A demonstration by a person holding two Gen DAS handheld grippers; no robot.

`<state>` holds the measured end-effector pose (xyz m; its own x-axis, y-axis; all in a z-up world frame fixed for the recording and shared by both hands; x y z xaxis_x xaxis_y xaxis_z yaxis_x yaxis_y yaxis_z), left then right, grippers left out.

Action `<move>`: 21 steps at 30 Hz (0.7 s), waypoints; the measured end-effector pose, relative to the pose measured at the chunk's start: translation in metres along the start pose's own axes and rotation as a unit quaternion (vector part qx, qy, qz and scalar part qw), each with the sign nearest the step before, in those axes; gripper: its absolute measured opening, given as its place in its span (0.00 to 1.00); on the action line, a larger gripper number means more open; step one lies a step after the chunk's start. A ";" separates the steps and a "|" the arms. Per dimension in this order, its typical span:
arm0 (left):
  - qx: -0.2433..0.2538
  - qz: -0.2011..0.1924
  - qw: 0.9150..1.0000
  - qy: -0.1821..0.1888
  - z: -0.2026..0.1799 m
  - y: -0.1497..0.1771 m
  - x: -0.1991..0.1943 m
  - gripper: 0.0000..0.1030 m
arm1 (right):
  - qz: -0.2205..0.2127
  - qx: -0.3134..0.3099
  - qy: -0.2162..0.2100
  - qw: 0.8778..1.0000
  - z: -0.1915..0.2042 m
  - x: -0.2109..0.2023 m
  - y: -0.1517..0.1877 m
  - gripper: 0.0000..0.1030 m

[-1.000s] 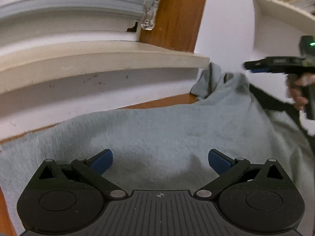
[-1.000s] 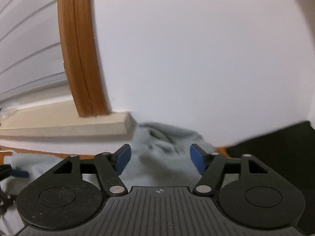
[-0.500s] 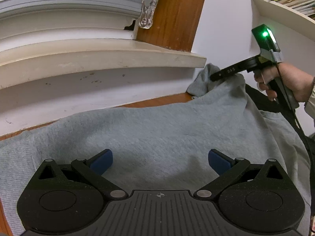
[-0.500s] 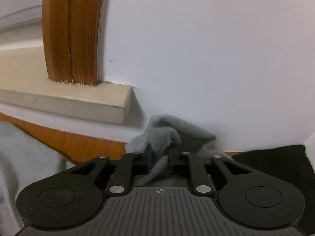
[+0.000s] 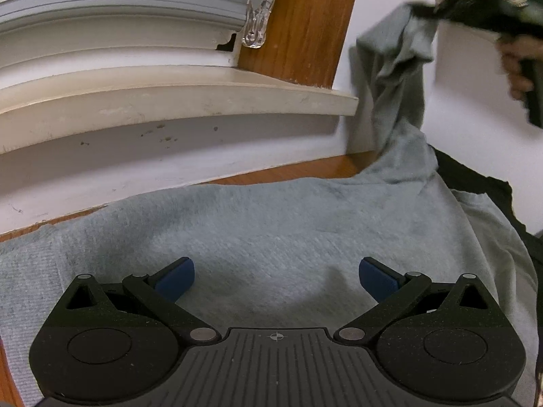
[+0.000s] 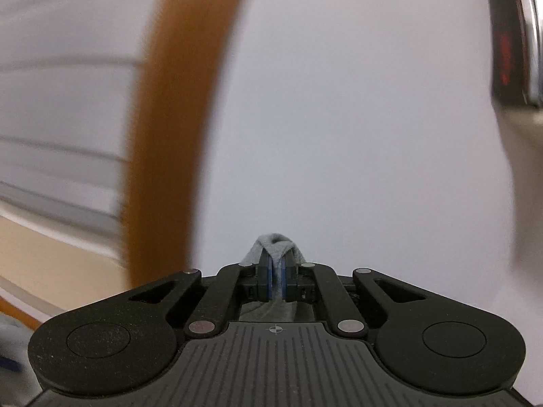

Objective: Fold clothes

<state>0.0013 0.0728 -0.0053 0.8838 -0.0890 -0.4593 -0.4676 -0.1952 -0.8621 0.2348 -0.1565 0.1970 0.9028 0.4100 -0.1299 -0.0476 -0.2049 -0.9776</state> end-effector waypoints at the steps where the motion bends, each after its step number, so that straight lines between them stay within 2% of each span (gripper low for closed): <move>1: 0.000 0.000 1.000 0.000 0.000 0.000 0.000 1.00 | 0.008 0.007 -0.032 0.999 0.013 -0.008 0.001 0.05; 4: -0.001 -0.003 1.000 0.000 0.000 0.000 -0.001 1.00 | 0.042 0.016 -0.116 0.992 0.049 -0.028 0.016 0.12; 6: -0.002 -0.003 1.000 0.001 0.000 0.000 -0.001 1.00 | 0.060 0.012 -0.135 0.989 0.059 -0.038 0.033 0.25; 8: -0.003 -0.003 1.000 0.002 0.001 0.000 0.000 1.00 | 0.070 0.015 -0.125 0.990 0.054 -0.045 0.050 0.36; 9: -0.004 -0.002 1.000 0.003 0.001 0.001 0.000 1.00 | 0.076 0.018 -0.119 0.990 0.050 -0.048 0.059 0.39; 13: -0.003 -0.003 1.000 0.003 0.002 0.002 -0.001 1.00 | 0.120 0.025 -0.080 0.989 0.017 -0.051 0.113 0.39; 18: -0.004 -0.004 1.000 0.004 0.003 0.003 -0.001 1.00 | 0.188 0.061 -0.031 0.980 -0.032 -0.065 0.201 0.40; 21: 0.002 -0.006 1.000 0.002 0.001 0.003 -0.001 1.00 | 0.202 0.089 -0.016 0.975 -0.051 -0.068 0.235 0.44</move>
Point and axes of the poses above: each gripper's, at about its wrist camera, not at the fingertips, and x roughly the way its jaws point, z to its left, y to its underside, the point moved 9 cm from there along x, roughly the way its jaws point, and after that the axes turned 6 degrees about -z, right-handed, at the moved point
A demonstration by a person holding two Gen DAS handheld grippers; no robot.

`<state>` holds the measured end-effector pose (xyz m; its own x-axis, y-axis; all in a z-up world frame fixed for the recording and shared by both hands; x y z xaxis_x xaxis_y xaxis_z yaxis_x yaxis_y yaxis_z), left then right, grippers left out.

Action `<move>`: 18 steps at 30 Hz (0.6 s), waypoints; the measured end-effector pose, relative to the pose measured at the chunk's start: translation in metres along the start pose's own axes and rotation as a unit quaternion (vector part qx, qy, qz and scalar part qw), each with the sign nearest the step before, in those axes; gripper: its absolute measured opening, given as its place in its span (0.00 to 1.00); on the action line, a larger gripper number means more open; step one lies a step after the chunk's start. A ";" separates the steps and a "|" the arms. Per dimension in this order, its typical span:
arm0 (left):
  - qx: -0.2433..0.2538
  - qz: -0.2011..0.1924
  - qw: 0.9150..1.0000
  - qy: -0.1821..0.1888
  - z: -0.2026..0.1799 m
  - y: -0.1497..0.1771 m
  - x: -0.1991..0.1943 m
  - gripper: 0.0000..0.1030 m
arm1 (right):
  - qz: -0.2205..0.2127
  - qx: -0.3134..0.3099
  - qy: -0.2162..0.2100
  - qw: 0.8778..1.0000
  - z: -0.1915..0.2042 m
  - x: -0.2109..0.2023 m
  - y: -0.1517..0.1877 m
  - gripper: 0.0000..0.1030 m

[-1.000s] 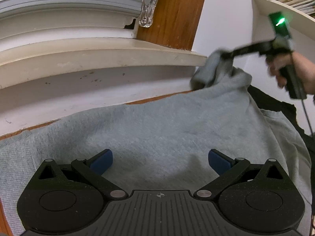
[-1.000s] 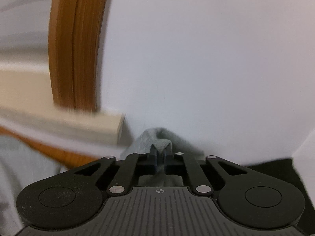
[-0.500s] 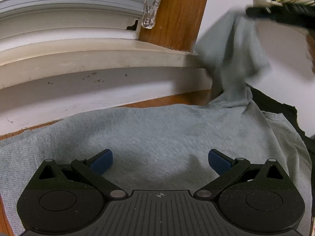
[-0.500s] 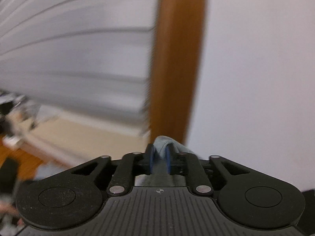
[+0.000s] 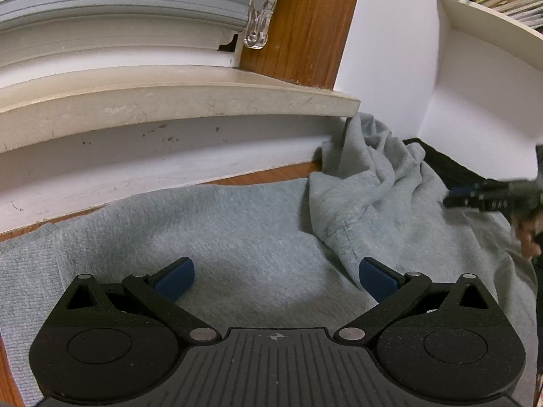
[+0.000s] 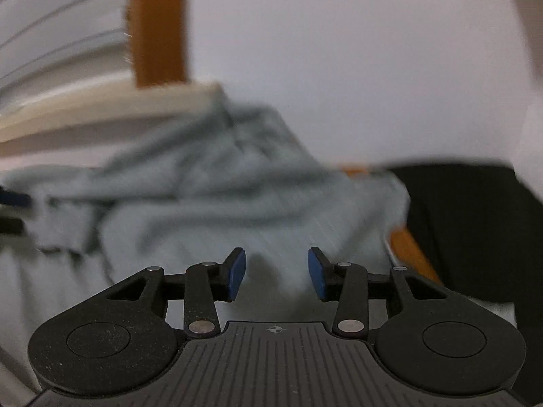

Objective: Fold clothes
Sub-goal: 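Open the right tool to drop the lifted fabric onto the sweatshirt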

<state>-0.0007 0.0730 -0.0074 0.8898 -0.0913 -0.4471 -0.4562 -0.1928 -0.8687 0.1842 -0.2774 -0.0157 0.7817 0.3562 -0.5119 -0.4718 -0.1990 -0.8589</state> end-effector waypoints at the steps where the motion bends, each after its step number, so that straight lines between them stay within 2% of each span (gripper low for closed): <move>1: 0.004 -0.003 1.000 0.001 -0.002 0.000 -0.001 1.00 | 0.001 0.010 0.001 1.000 -0.009 0.001 0.008 0.46; 4: -0.002 -0.028 1.000 -0.013 -0.004 -0.007 -0.006 1.00 | -0.004 0.030 -0.006 1.000 -0.015 0.007 0.014 0.51; 7: -0.023 -0.033 0.999 0.006 -0.016 -0.019 -0.007 0.95 | -0.016 0.037 -0.018 0.999 -0.014 0.001 0.022 0.51; 9: -0.029 -0.035 0.999 0.005 -0.023 -0.026 -0.002 0.91 | -0.018 0.040 -0.018 0.999 -0.014 0.003 0.020 0.53; 11: -0.030 -0.032 0.999 -0.001 -0.031 -0.031 0.006 0.82 | -0.018 0.041 -0.017 0.999 -0.014 0.005 0.019 0.53; 15: -0.002 0.011 1.000 -0.001 -0.045 -0.022 0.036 0.71 | -0.017 0.038 -0.015 0.999 -0.014 0.005 0.020 0.56; 18: 0.019 0.027 0.999 0.003 -0.049 -0.018 0.048 0.50 | -0.014 0.029 -0.016 0.999 -0.011 0.006 0.021 0.59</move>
Point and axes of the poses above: each gripper's, at about its wrist camera, not at the fingertips, and x roughly the way its jaws point, z to its left, y to its underside, the point moved 9 cm from there along x, roughly the way its jaws point, and after that the axes turned 6 degrees about -z, right-handed, at the moved point
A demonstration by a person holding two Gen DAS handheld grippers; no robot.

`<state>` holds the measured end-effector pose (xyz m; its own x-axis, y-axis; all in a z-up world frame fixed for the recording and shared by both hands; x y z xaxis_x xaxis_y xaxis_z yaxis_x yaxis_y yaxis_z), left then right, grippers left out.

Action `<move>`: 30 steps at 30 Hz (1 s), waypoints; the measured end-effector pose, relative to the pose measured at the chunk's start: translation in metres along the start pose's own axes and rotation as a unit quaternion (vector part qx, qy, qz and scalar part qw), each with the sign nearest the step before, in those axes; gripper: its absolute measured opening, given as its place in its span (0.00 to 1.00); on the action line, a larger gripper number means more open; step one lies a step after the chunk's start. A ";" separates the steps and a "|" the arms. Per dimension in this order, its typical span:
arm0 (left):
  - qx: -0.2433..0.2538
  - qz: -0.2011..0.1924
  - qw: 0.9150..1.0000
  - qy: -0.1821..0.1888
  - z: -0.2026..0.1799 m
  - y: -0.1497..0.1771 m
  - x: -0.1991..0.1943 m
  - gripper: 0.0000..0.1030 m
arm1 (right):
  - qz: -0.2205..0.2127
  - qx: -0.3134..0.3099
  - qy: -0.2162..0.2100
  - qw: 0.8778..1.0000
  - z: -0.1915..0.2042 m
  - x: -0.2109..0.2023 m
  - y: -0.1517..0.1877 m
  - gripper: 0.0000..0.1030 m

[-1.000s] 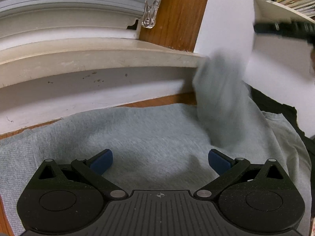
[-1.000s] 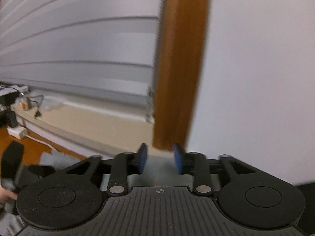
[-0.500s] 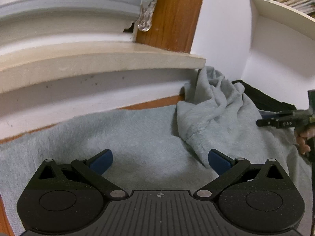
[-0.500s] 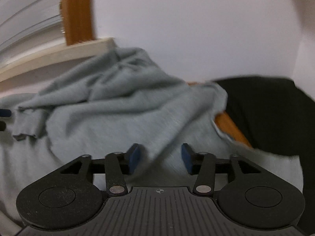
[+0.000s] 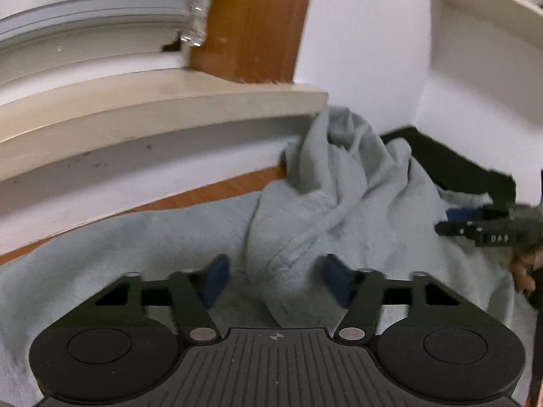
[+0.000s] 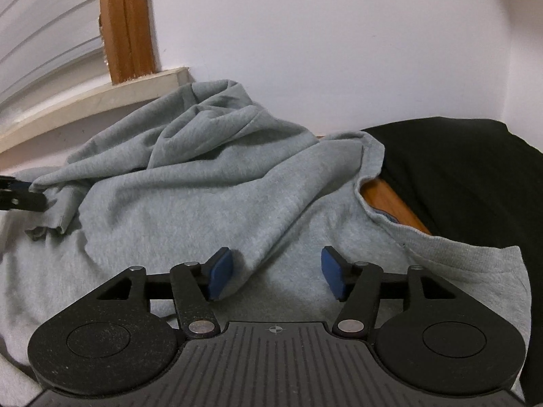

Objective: Fold clothes

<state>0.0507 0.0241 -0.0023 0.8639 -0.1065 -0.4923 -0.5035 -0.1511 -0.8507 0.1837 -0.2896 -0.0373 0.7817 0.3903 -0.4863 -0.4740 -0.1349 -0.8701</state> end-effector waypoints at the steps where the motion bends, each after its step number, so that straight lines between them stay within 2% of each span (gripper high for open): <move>1: 0.000 0.000 1.000 0.000 0.002 -0.003 0.000 0.31 | 0.001 -0.004 0.000 1.000 0.001 0.000 0.000 0.60; 2: -0.001 0.000 1.000 0.000 0.004 -0.007 0.001 0.16 | 0.002 -0.006 -0.001 1.000 0.002 0.001 0.000 0.61; 4: 0.008 -0.022 1.000 -0.021 0.013 -0.020 -0.008 0.15 | 0.003 -0.007 -0.003 1.000 0.002 0.001 0.001 0.62; 9: 0.024 -0.085 0.994 -0.067 0.054 -0.059 -0.059 0.14 | 0.001 -0.002 -0.007 1.000 0.001 0.001 0.000 0.63; 12: 0.029 -0.136 0.984 -0.116 0.089 -0.084 -0.103 0.14 | -0.002 -0.002 -0.005 1.000 0.000 0.000 0.000 0.64; 15: 0.042 -0.193 0.962 -0.188 0.127 -0.104 -0.147 0.14 | -0.009 0.001 -0.001 1.000 -0.002 -0.002 -0.001 0.66; 16: 0.041 -0.201 0.958 -0.202 0.136 -0.106 -0.157 0.15 | -0.011 0.006 -0.001 1.000 -0.004 -0.003 -0.002 0.67; 19: 0.027 -0.195 0.956 -0.219 0.157 -0.094 -0.168 0.18 | -0.020 0.028 -0.006 0.999 -0.010 -0.006 -0.003 0.68; 21: 0.026 -0.185 0.956 -0.227 0.163 -0.079 -0.164 0.30 | -0.023 0.046 -0.009 0.999 -0.016 -0.007 -0.003 0.68; 23: 0.025 -0.179 0.958 -0.222 0.160 -0.065 -0.155 0.57 | -0.023 0.056 -0.012 0.998 -0.020 -0.007 -0.002 0.68; 27: 0.020 -0.163 0.970 -0.181 0.141 -0.042 -0.130 0.67 | -0.018 0.055 -0.012 0.998 -0.020 -0.005 -0.002 0.68; 29: 0.018 -0.159 0.975 -0.153 0.119 -0.035 -0.122 0.81 | -0.013 0.048 -0.010 0.999 -0.018 -0.004 -0.002 0.68; 30: 0.021 -0.158 0.978 -0.136 0.106 -0.032 -0.118 0.83 | -0.012 0.045 -0.009 0.999 -0.018 -0.003 -0.001 0.68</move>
Point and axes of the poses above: each gripper's, at about its wrist camera, not at the fingertips, and x roughly the way its jaws point, z to its left, y to its underside, the point moved 9 cm from there along x, roughly the way its jaws point, and after that the axes turned 6 degrees about -z, right-handed, at the moved point
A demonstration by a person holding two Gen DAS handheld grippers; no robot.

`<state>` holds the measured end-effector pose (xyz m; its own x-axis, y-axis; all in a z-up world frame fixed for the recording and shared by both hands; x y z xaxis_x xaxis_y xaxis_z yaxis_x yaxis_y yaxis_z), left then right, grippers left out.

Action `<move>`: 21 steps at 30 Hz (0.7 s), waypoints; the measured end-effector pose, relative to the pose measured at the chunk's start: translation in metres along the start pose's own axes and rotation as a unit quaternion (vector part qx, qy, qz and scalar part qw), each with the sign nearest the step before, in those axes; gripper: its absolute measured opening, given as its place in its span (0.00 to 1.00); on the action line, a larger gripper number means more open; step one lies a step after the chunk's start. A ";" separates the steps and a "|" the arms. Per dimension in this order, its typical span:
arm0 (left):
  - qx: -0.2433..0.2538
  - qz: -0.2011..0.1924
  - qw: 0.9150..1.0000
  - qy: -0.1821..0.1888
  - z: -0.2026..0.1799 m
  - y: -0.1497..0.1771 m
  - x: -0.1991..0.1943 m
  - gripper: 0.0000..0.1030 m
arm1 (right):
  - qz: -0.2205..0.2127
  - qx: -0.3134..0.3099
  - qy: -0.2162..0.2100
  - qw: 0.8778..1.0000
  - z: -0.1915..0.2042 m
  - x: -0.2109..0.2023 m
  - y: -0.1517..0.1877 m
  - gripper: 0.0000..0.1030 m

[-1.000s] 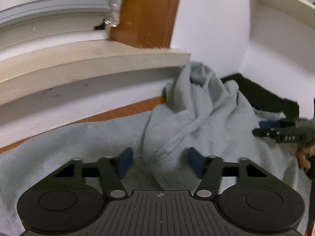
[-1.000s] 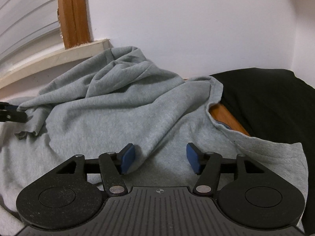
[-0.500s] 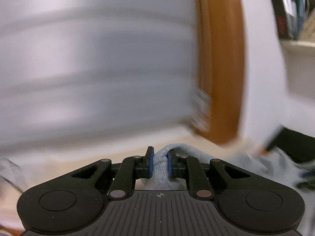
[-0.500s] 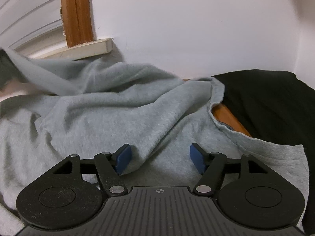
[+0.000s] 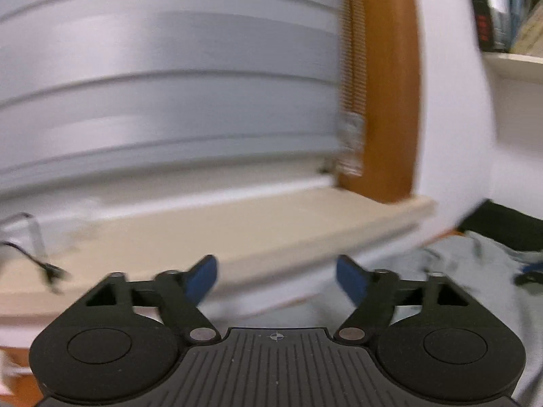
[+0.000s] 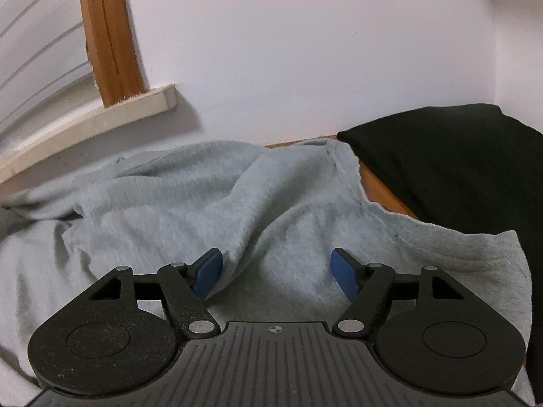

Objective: Fold clothes

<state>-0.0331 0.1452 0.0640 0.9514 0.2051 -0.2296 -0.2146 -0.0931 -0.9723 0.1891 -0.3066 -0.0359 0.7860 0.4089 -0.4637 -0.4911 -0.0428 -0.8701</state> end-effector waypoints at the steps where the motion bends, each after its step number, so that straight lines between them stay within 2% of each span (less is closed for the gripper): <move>1: 0.000 0.002 1.000 0.018 -0.015 0.004 0.002 0.84 | 0.001 -0.003 0.000 1.000 0.001 0.001 0.000 0.68; 3: -0.001 0.018 0.998 0.060 -0.048 0.015 0.010 0.86 | 0.002 -0.005 0.001 1.000 0.001 0.001 0.001 0.69; 6: -0.003 0.050 0.991 0.123 -0.098 0.033 0.024 0.89 | 0.002 0.000 0.000 1.000 0.000 -0.001 0.001 0.69; 8: -0.003 0.069 0.985 0.156 -0.129 0.041 0.027 0.95 | -0.002 0.008 0.000 1.000 -0.002 -0.002 0.001 0.70; 10: 0.002 0.089 0.980 0.179 -0.151 0.055 0.030 0.96 | -0.007 0.016 0.000 1.000 -0.003 -0.004 0.000 0.70; 13: -0.011 0.124 0.972 0.197 -0.155 0.074 0.026 0.96 | -0.014 0.039 -0.002 0.999 -0.006 -0.008 0.001 0.70; 16: -0.017 0.140 0.971 0.193 -0.145 0.084 0.023 0.96 | -0.014 0.046 -0.013 0.999 0.001 -0.011 0.004 0.70; 19: -0.030 0.149 0.971 0.184 -0.131 0.087 0.018 0.94 | -0.012 0.011 -0.018 1.000 0.020 -0.015 0.010 0.70; 21: -0.029 0.150 0.973 0.175 -0.124 0.087 0.018 0.94 | 0.004 -0.013 -0.027 1.000 0.032 -0.015 0.014 0.75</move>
<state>-0.0070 0.0199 -0.0194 0.8667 -0.1841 -0.4636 -0.4914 -0.1548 -0.8571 0.1590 -0.2841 -0.0359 0.7600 0.4577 -0.4615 -0.4871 -0.0689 -0.8706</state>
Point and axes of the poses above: each gripper's, at about its wrist camera, not at the fingertips, and x roughly the way its jaws point, z to its left, y to its underside, the point moved 9 cm from there along x, roughly the way its jaws point, and after that the axes turned 6 degrees about -z, right-handed, at the moved point
